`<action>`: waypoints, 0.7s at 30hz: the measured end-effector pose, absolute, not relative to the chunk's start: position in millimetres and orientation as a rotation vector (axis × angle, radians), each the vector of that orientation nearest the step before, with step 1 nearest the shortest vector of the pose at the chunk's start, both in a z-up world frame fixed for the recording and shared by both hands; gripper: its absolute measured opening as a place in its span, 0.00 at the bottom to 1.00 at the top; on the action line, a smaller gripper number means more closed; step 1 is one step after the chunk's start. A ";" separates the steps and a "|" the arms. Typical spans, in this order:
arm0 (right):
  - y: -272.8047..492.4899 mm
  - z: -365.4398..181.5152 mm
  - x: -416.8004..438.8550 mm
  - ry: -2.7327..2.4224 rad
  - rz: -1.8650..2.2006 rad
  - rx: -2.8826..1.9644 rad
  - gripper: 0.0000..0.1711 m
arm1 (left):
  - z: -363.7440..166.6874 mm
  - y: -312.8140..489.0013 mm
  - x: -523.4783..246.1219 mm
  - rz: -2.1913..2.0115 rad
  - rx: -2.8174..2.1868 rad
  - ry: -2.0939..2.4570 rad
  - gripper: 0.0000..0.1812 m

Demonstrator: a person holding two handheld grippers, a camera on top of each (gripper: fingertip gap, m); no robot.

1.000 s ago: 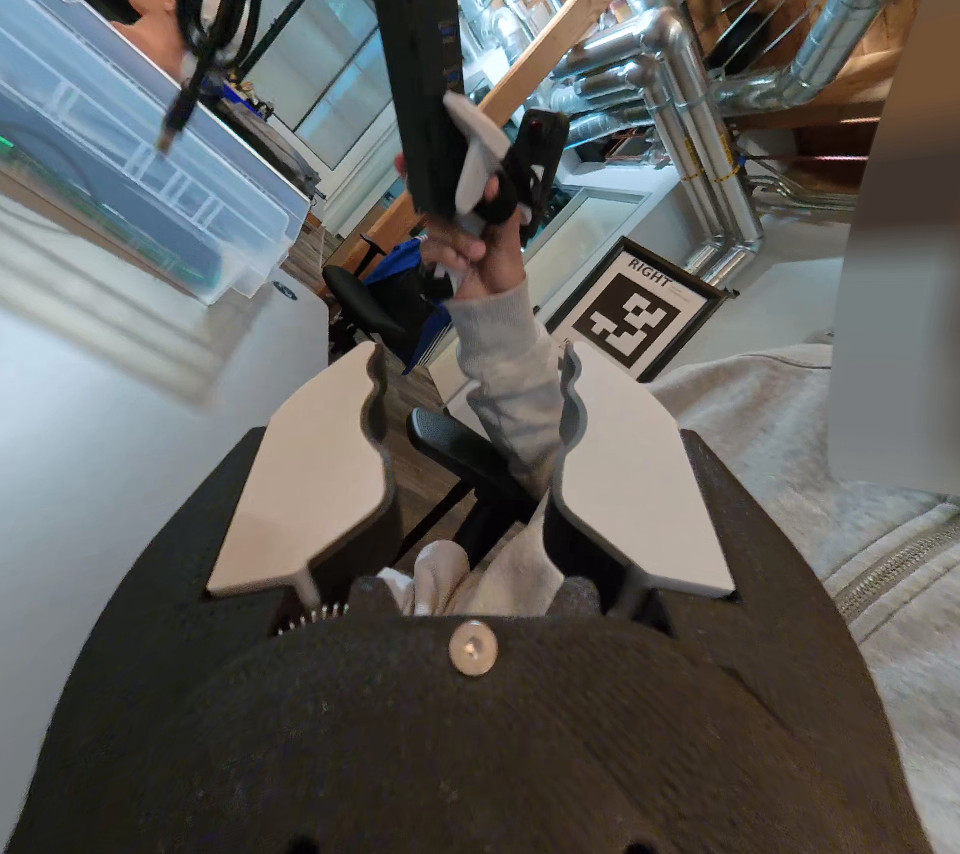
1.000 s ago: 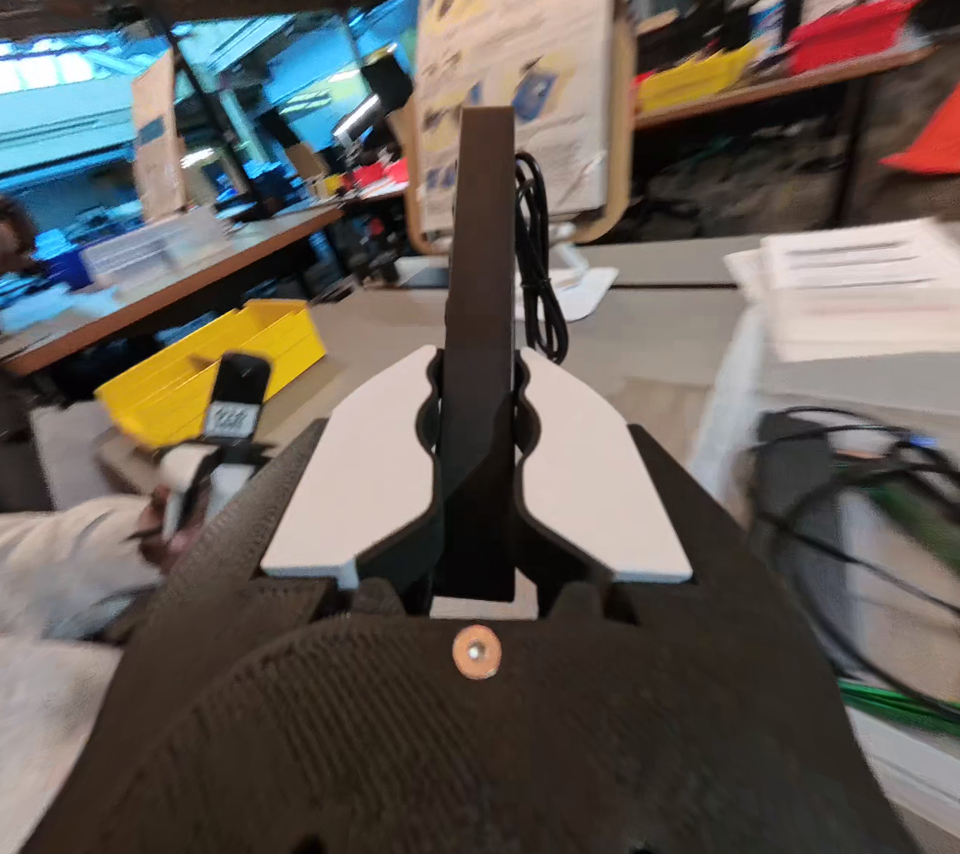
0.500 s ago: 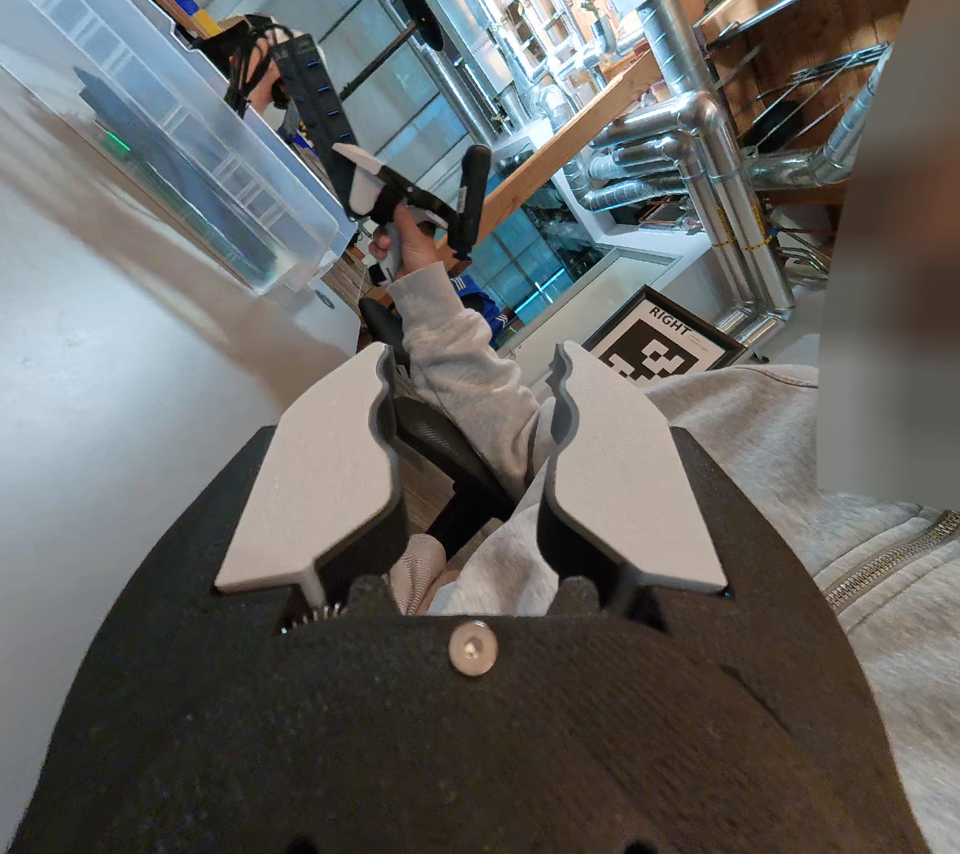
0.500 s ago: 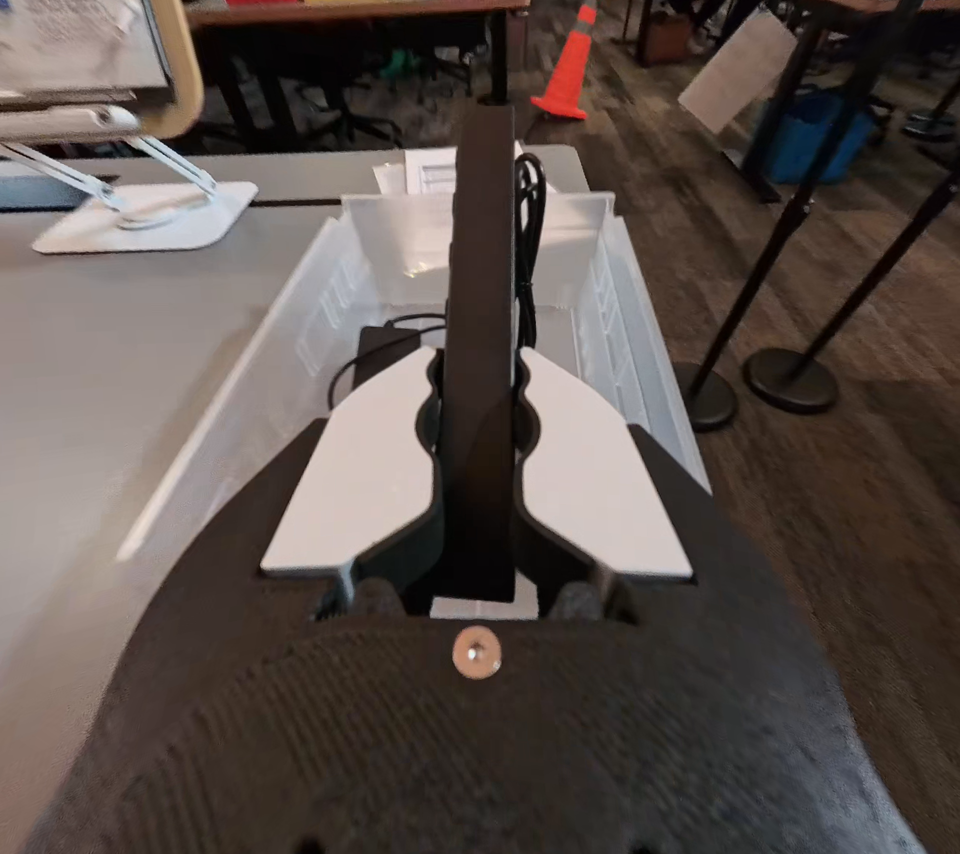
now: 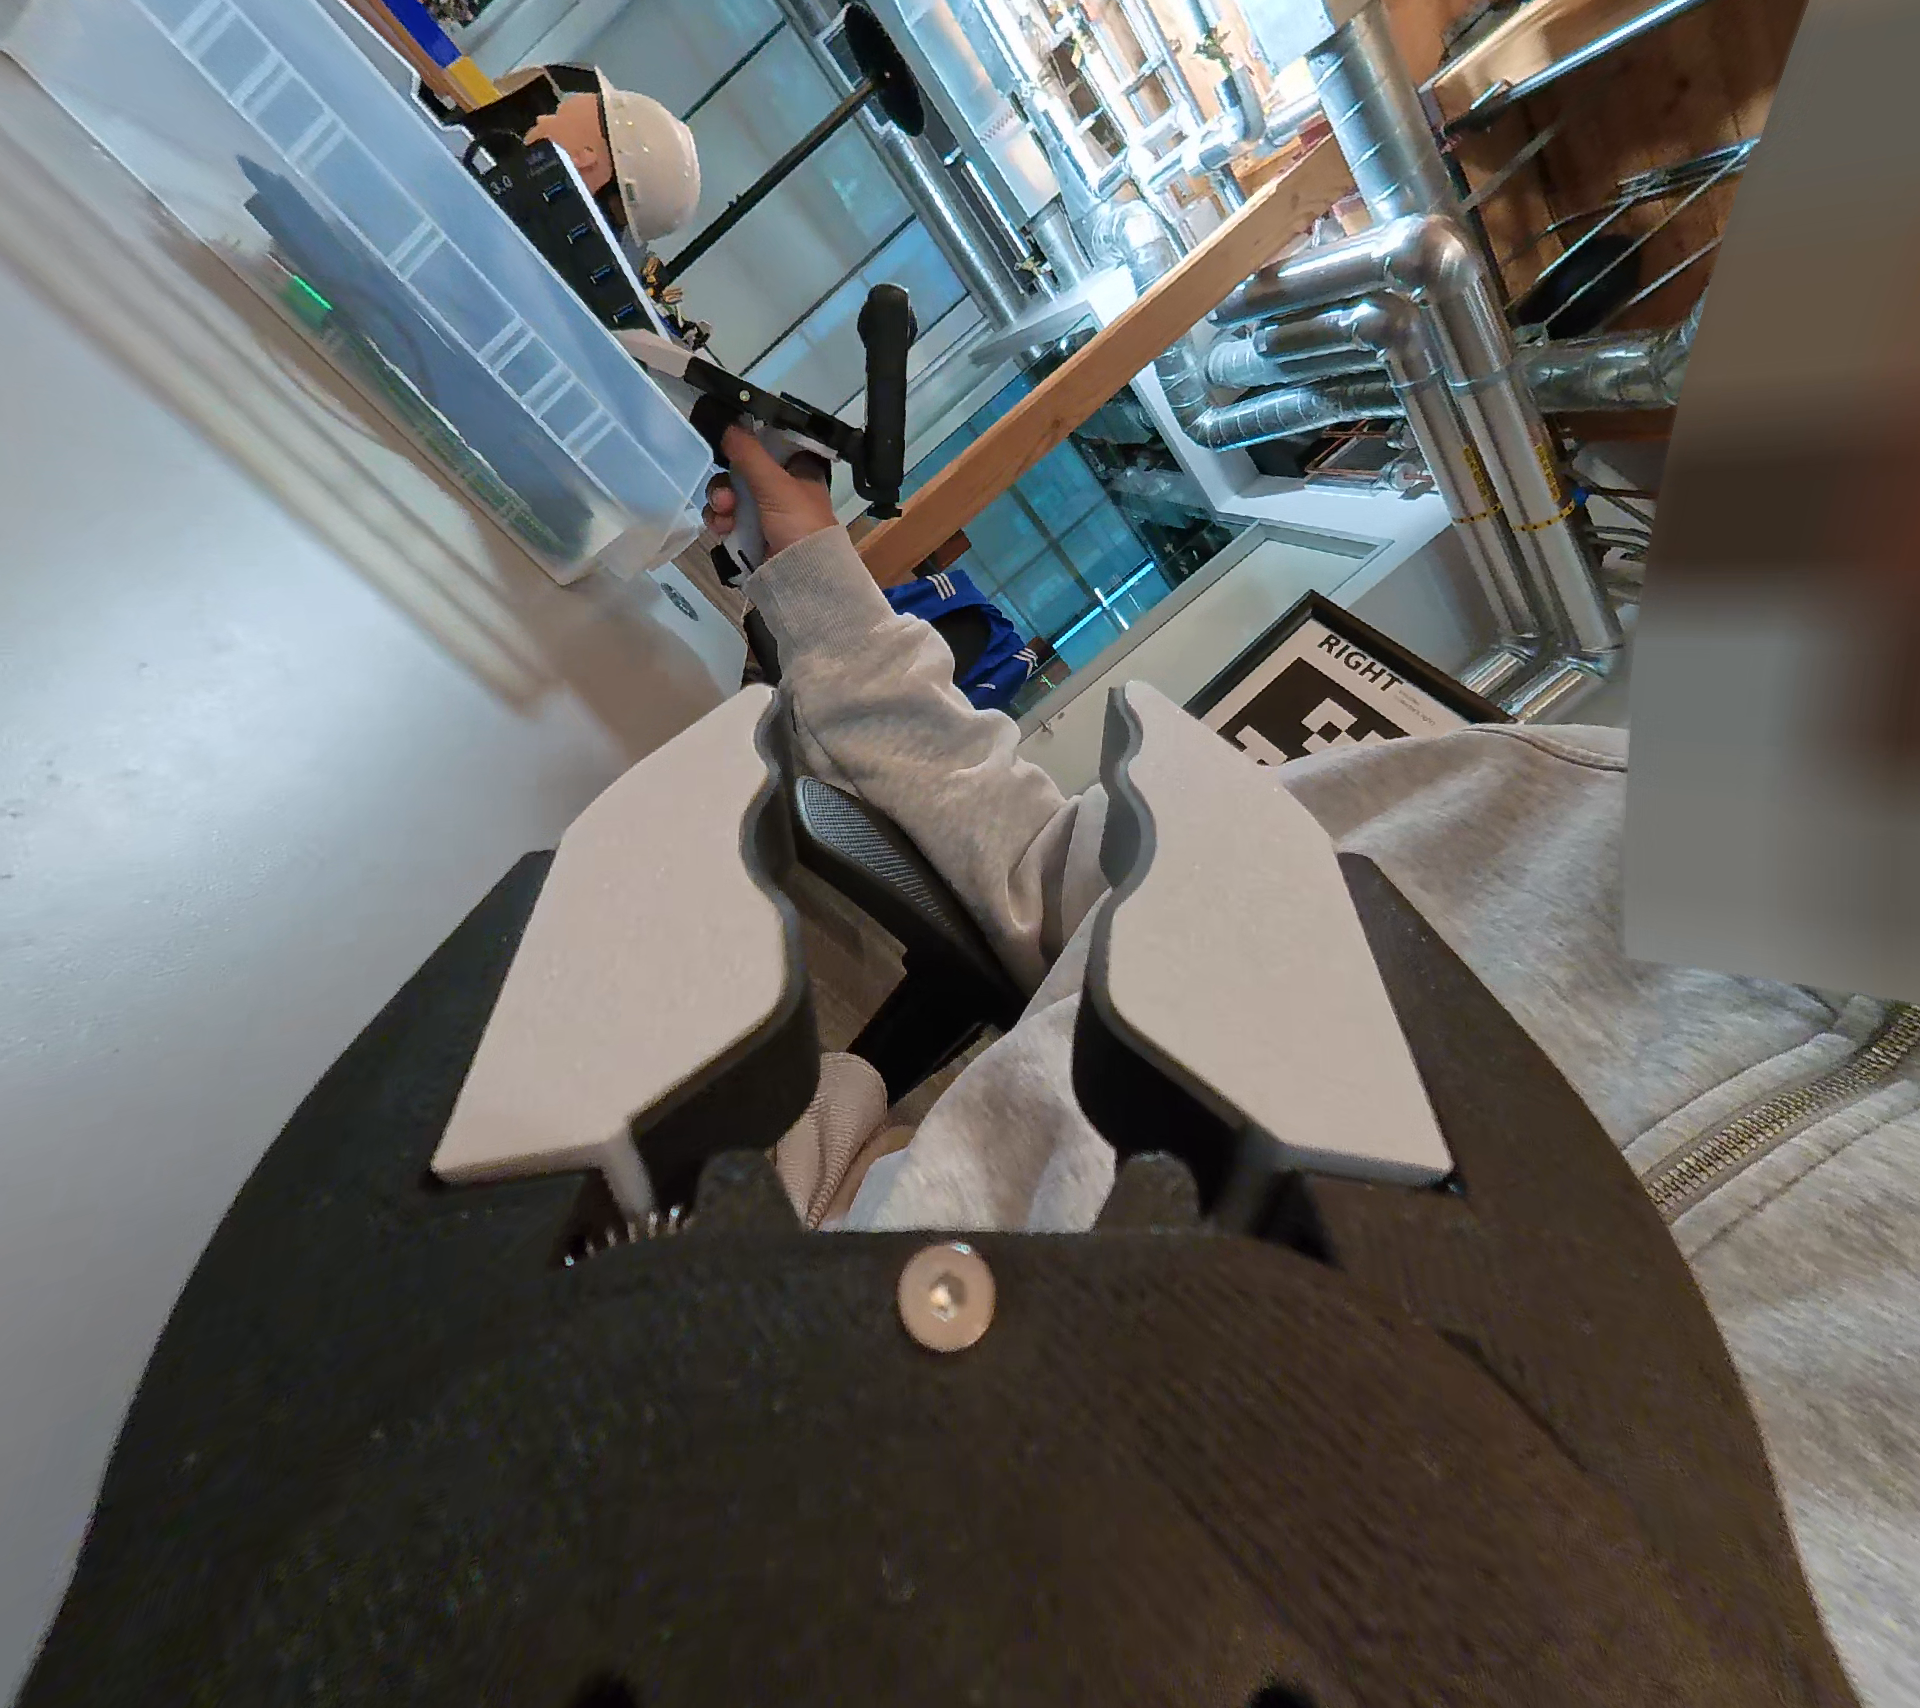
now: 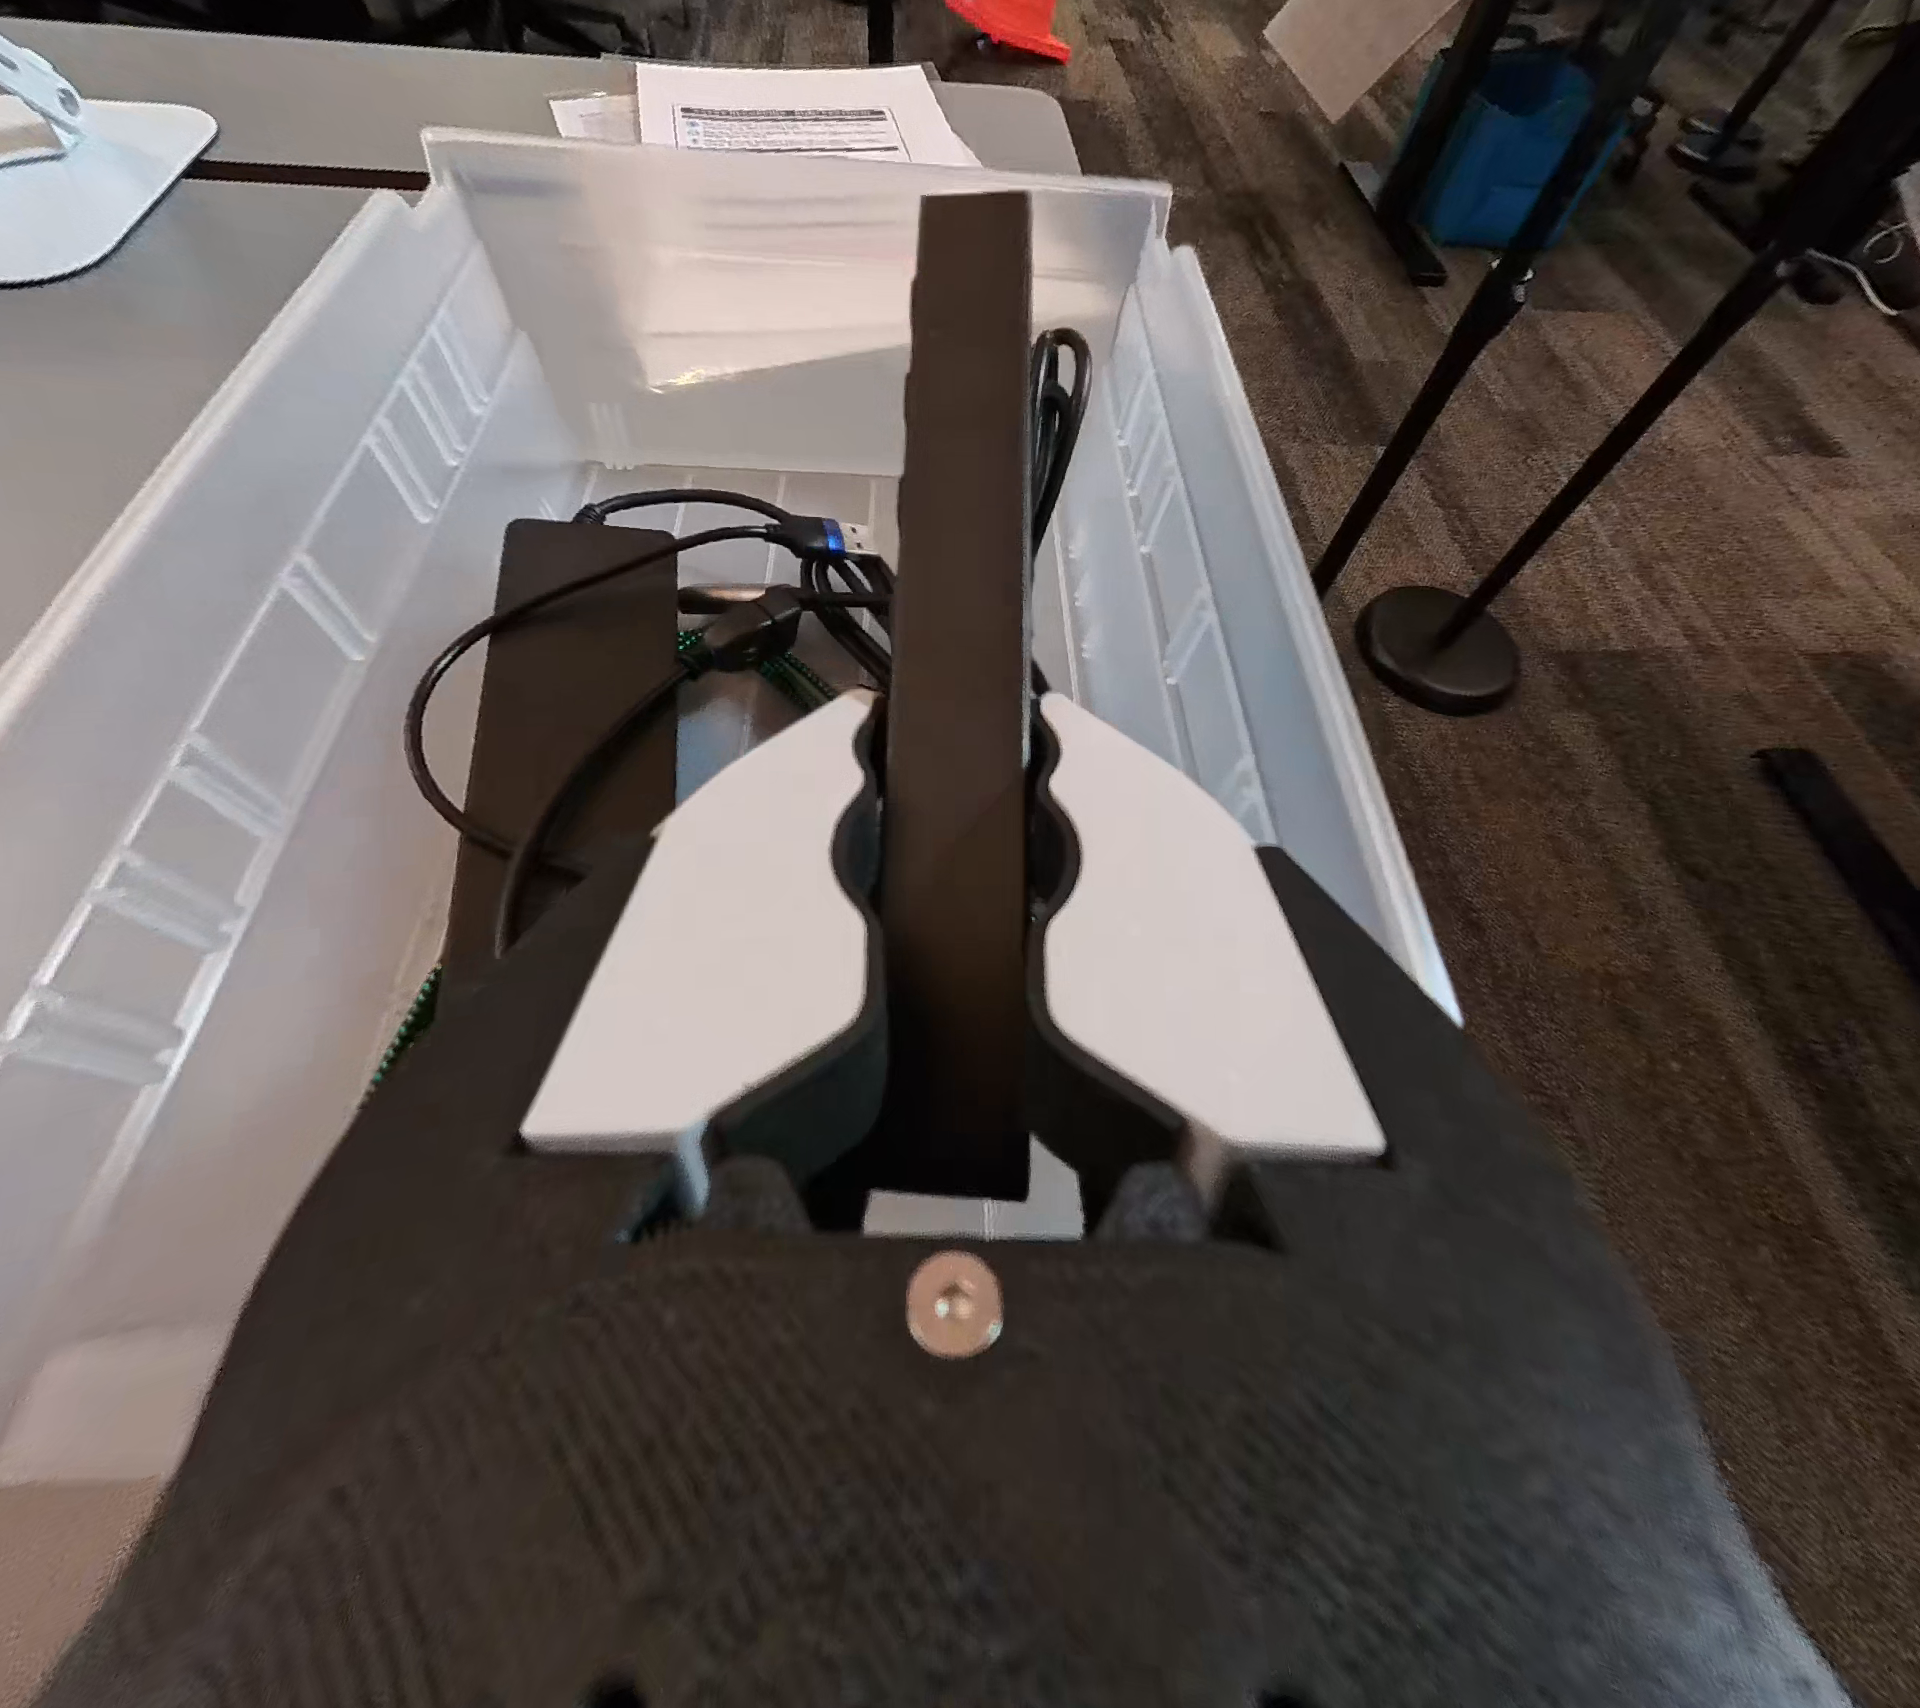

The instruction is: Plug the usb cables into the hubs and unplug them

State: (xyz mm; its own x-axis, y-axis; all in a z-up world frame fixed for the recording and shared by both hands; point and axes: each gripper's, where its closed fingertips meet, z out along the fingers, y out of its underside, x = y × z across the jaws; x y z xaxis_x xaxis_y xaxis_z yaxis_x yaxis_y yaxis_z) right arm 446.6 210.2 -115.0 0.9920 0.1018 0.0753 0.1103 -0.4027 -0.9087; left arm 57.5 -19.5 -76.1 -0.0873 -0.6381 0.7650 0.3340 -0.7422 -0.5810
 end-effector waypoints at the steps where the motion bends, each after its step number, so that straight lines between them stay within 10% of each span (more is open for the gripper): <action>1: 210.0 -116.1 447.6 -0.148 -0.014 -1.989 0.15 | -76.8 -19.5 57.8 -1.897 -1.534 0.337 0.32; 21: 149.2 -79.8 423.2 -0.142 0.040 -1.831 0.20 | -77.0 -19.4 86.5 -1.933 -1.559 0.488 0.32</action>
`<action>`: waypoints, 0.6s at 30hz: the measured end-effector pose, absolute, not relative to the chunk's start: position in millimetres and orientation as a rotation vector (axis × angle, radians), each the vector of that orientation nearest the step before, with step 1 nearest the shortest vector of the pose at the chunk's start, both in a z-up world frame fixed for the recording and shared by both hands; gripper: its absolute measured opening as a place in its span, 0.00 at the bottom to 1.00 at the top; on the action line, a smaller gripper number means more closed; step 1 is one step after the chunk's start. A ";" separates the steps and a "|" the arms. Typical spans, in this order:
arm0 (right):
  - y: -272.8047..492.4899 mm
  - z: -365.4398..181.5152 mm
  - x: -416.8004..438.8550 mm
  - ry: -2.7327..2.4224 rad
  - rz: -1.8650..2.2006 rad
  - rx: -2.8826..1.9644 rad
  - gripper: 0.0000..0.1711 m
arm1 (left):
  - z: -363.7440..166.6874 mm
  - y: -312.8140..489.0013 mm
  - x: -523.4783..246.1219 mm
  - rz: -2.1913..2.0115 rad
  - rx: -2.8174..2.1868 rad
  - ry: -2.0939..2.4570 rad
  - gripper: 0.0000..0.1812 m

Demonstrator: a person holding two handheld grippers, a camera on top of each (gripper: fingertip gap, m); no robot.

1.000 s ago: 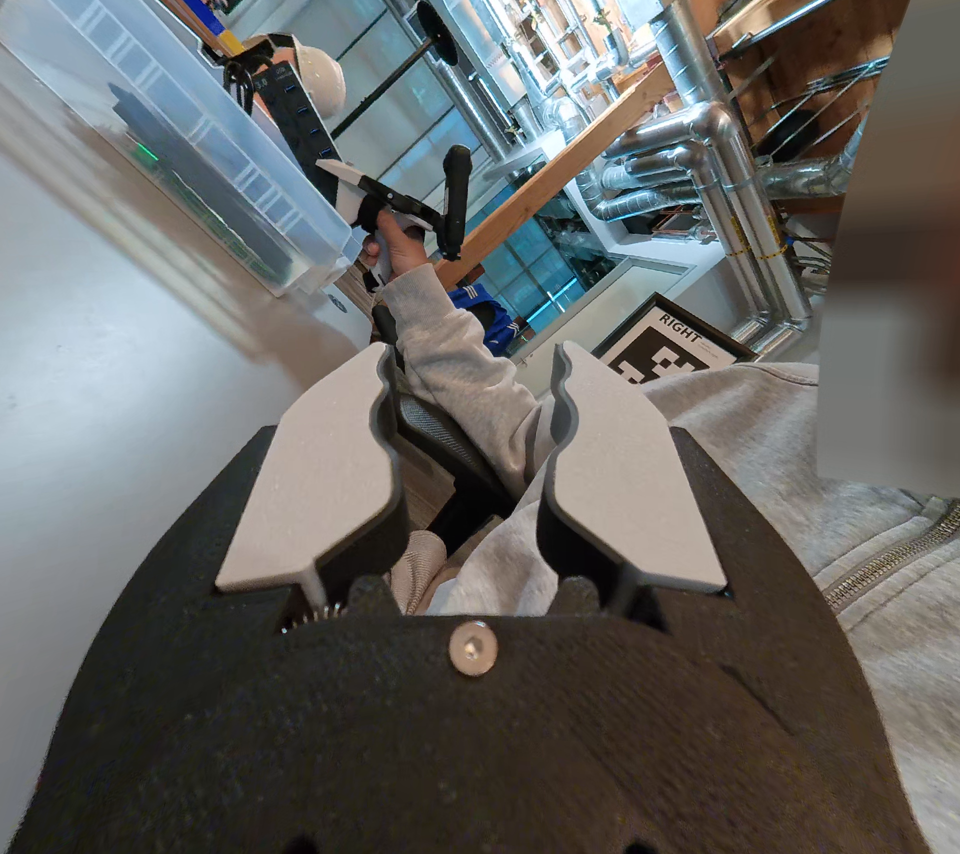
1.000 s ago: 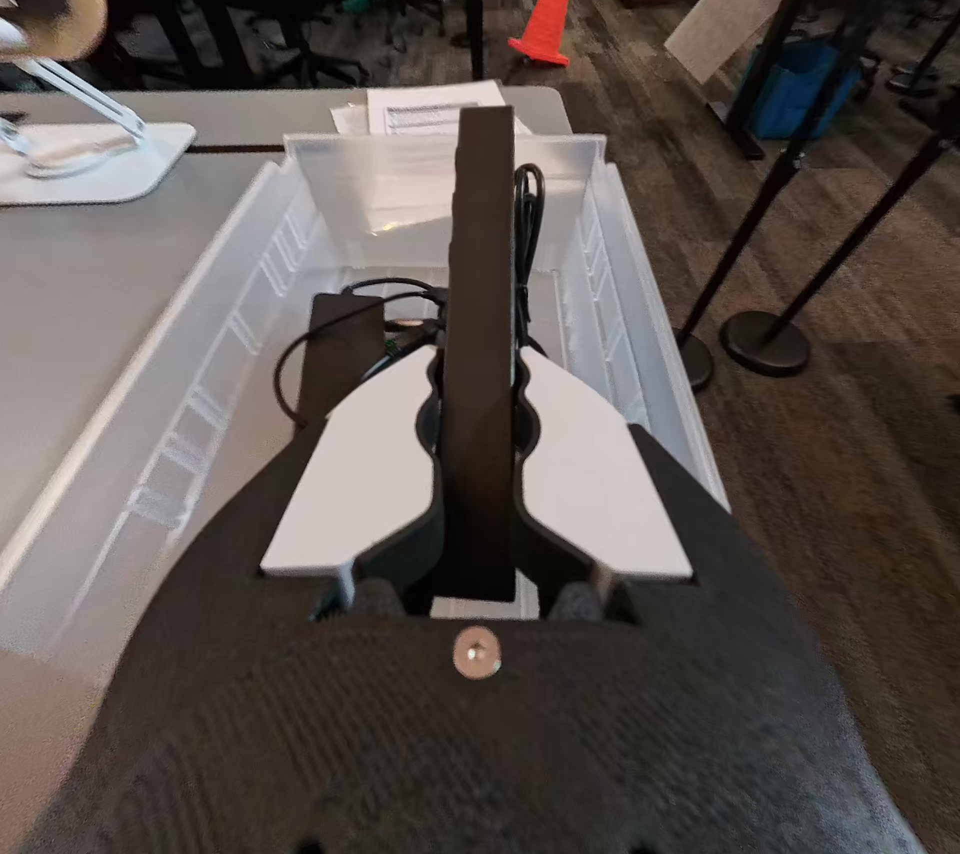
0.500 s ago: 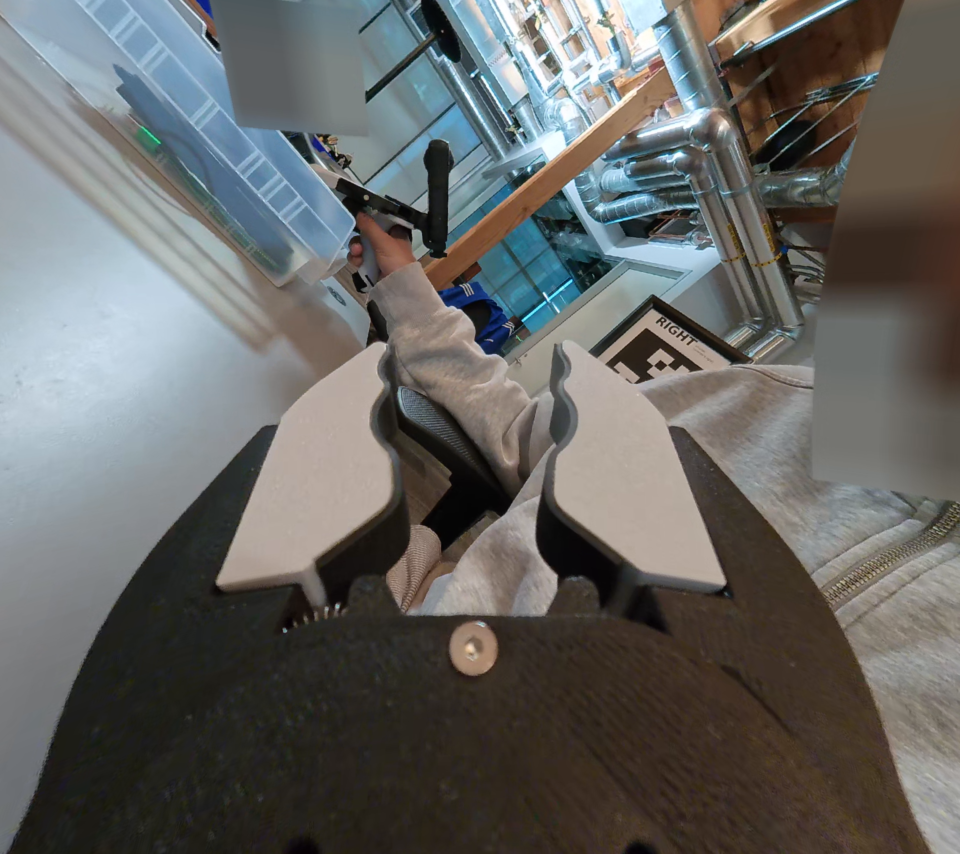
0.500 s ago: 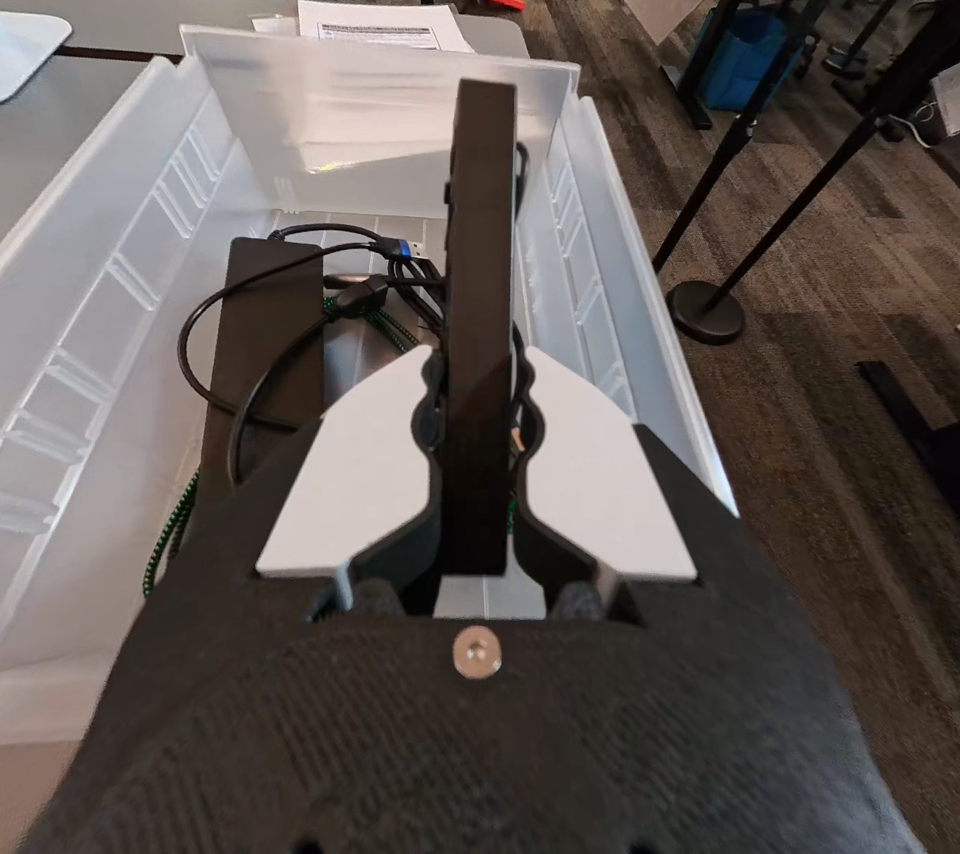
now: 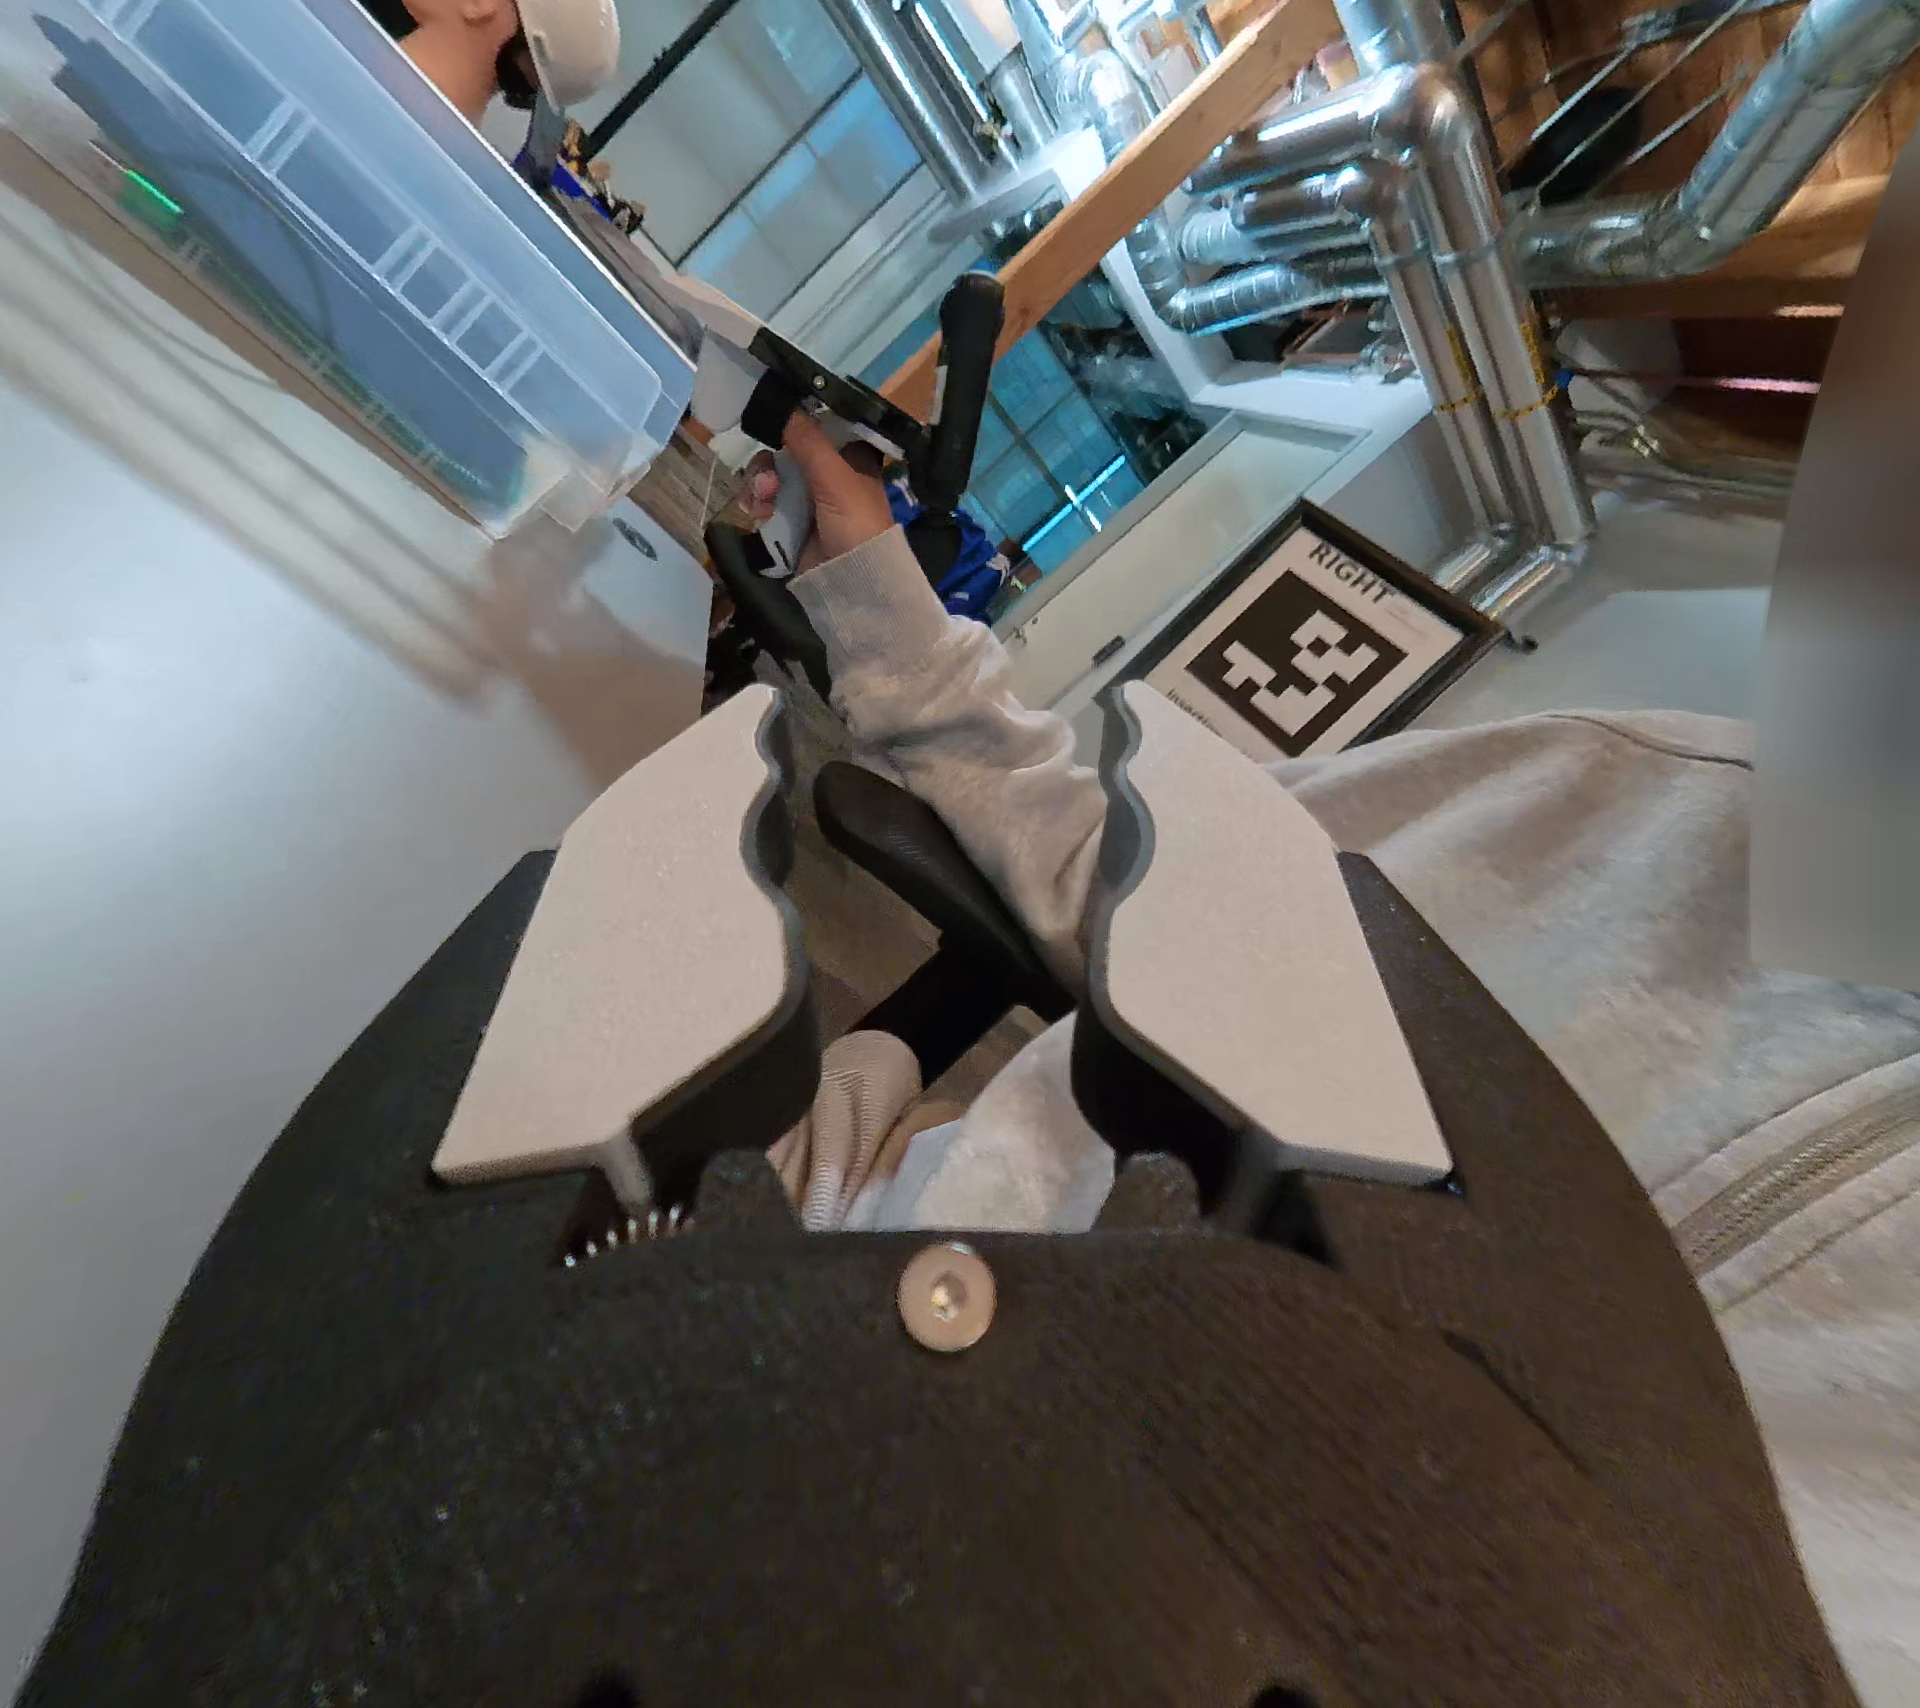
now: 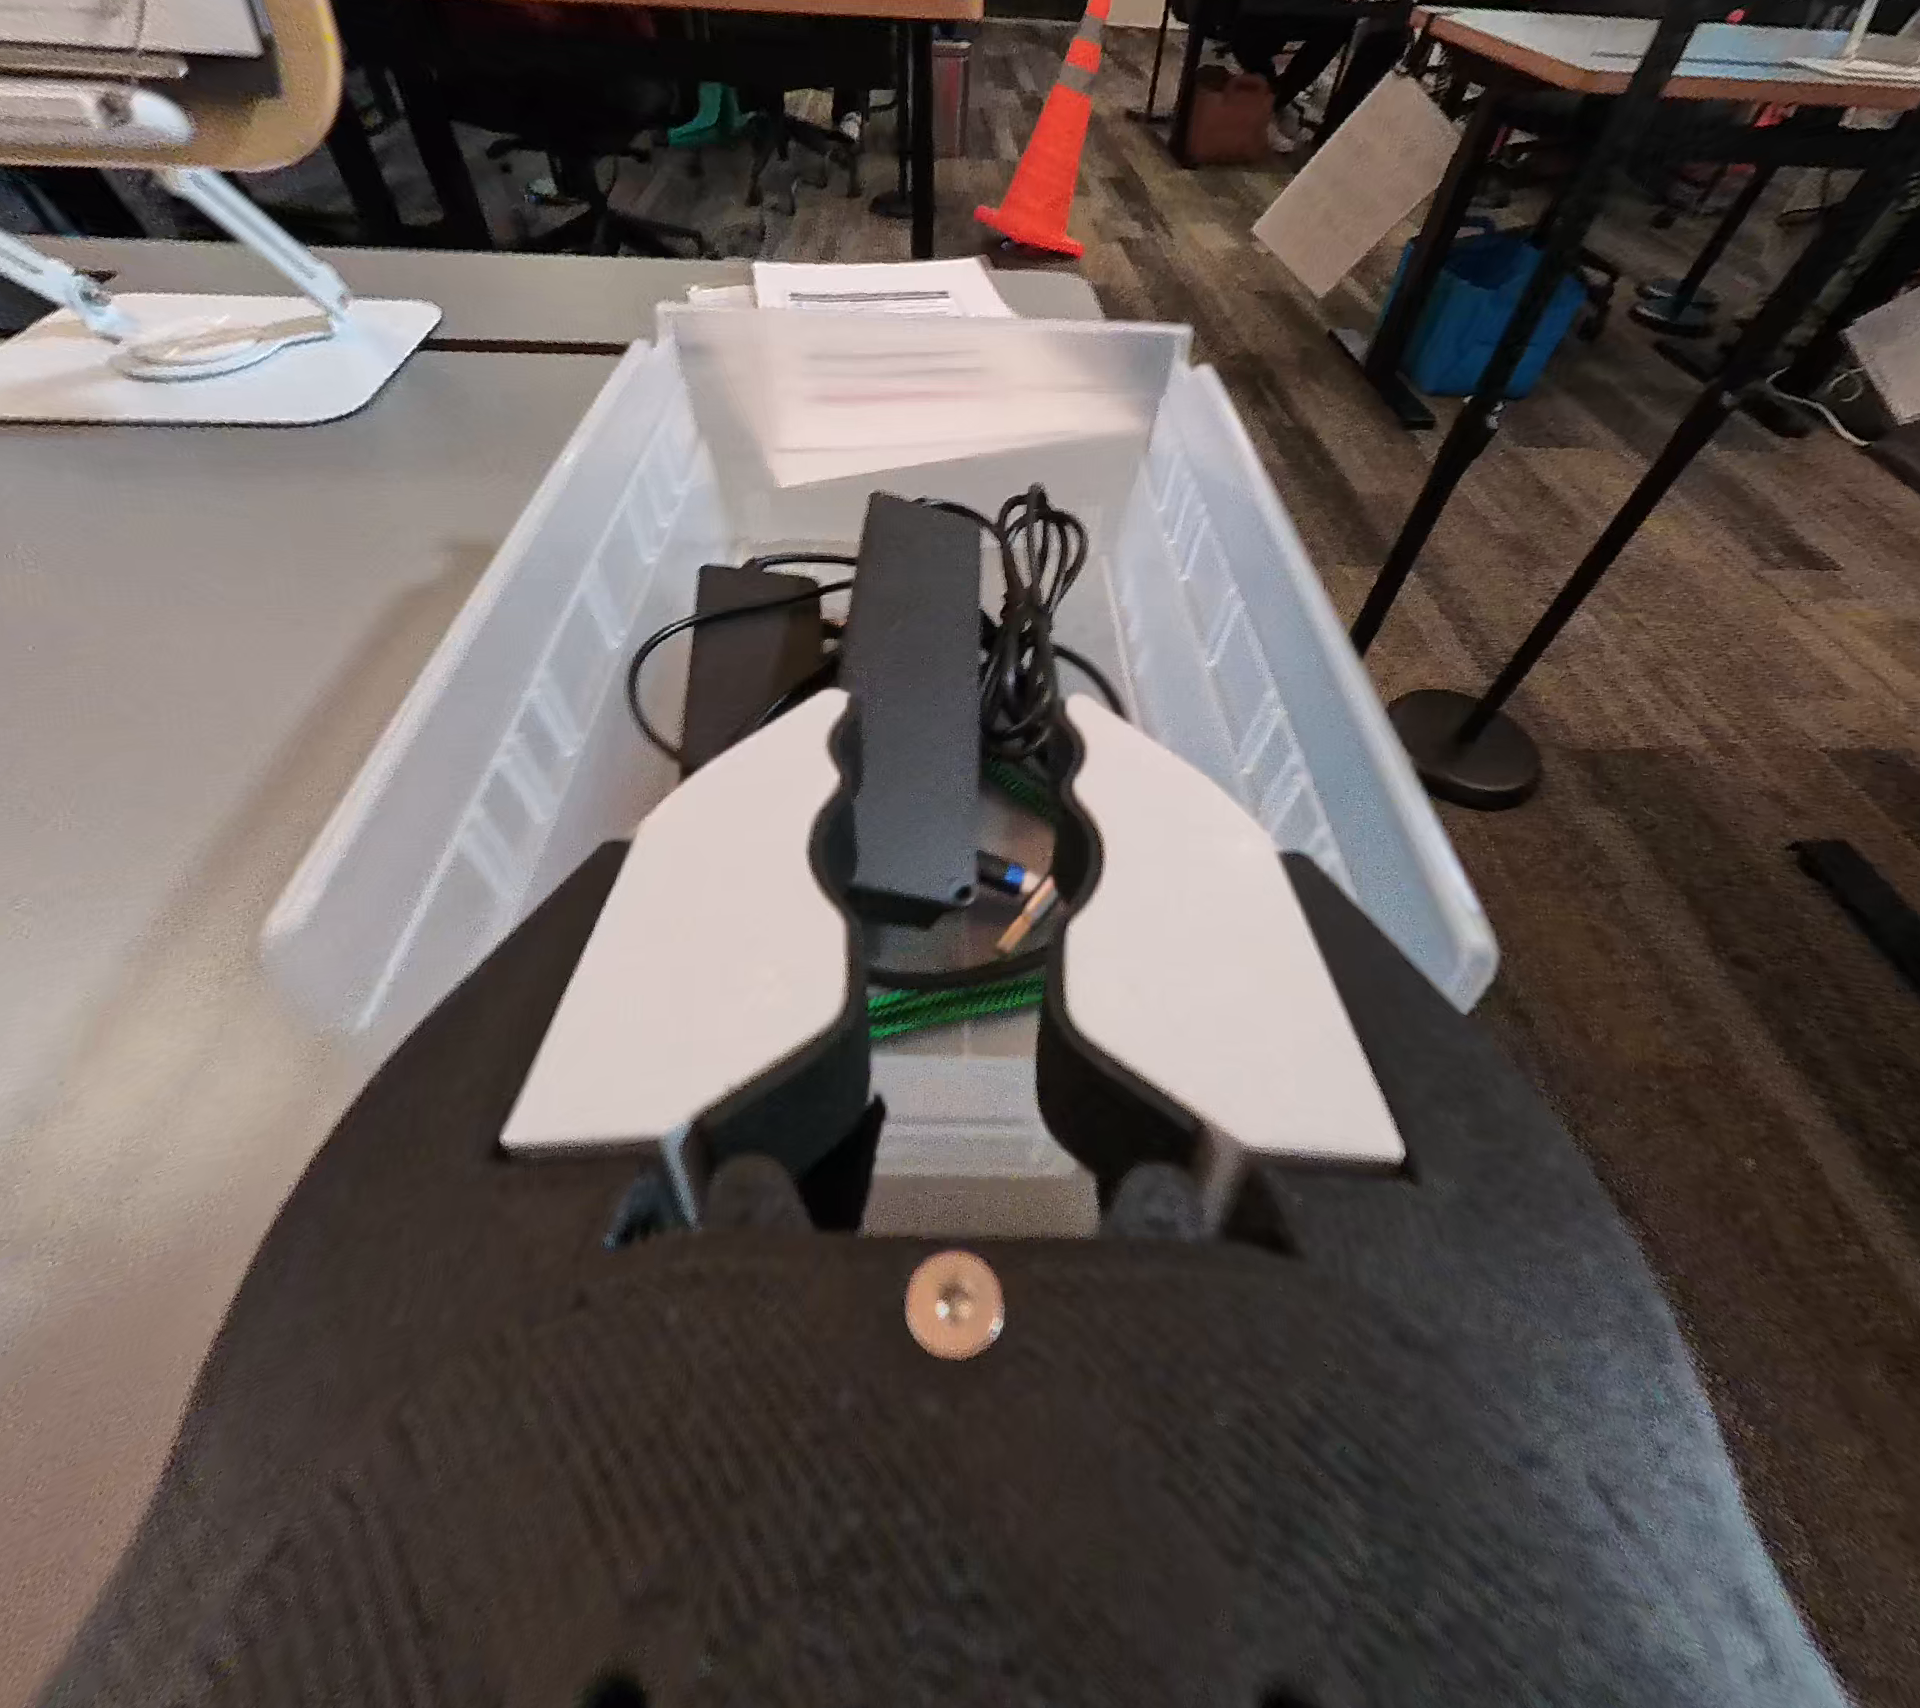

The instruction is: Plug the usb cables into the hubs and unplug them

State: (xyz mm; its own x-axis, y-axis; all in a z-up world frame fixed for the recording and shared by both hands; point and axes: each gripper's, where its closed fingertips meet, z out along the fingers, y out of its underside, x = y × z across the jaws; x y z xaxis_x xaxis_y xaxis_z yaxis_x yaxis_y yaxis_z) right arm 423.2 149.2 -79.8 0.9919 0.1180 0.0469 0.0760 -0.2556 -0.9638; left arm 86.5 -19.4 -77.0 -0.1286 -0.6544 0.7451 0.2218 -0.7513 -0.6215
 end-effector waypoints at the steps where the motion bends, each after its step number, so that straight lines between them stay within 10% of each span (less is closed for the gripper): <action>1: 143.9 -80.0 415.1 -0.160 0.033 -1.845 0.20 | -77.3 -17.7 90.0 -1.920 -1.564 0.509 0.31; 10: 134.5 -31.4 288.5 -0.297 0.142 -1.762 0.21 | 4.3 78.6 78.9 -1.566 -1.449 0.303 0.28; 18: 129.0 -98.5 327.7 -0.248 -0.050 -1.870 0.18 | -67.3 62.4 3.1 -0.885 -1.674 0.446 0.26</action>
